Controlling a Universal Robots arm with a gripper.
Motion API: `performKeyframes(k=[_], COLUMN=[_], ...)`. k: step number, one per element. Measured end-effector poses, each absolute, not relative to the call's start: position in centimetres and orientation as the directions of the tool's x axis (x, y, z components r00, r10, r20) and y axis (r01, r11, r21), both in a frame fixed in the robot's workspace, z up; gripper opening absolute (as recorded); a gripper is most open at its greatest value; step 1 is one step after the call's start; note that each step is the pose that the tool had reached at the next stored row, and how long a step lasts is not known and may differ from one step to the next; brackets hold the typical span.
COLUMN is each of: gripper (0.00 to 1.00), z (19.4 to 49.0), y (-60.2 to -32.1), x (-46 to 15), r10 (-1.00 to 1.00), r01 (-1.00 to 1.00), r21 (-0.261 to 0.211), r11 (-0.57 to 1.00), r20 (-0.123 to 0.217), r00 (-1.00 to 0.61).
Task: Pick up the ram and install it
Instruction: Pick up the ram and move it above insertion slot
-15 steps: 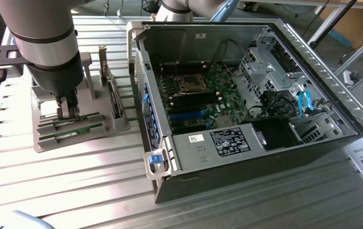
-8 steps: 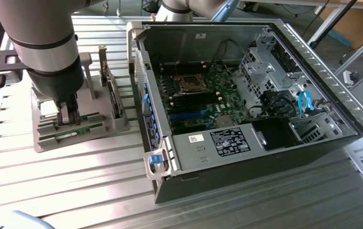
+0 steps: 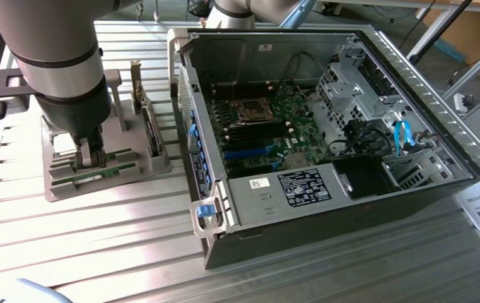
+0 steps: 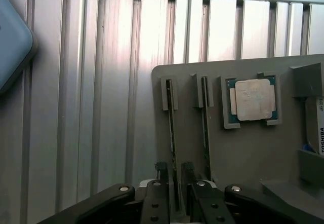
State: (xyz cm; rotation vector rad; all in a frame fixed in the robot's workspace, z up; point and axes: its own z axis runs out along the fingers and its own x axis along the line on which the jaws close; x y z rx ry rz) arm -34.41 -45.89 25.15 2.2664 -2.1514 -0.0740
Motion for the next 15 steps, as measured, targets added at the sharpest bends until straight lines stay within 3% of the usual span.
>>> performKeyframes(k=[15], gripper=[0.25], z=[23.3], y=[-45.9], x=[-34.4], r10=[-0.998], r01=[-0.998], r21=[0.044], r11=[-0.053], r20=[-0.024], r00=[0.052])
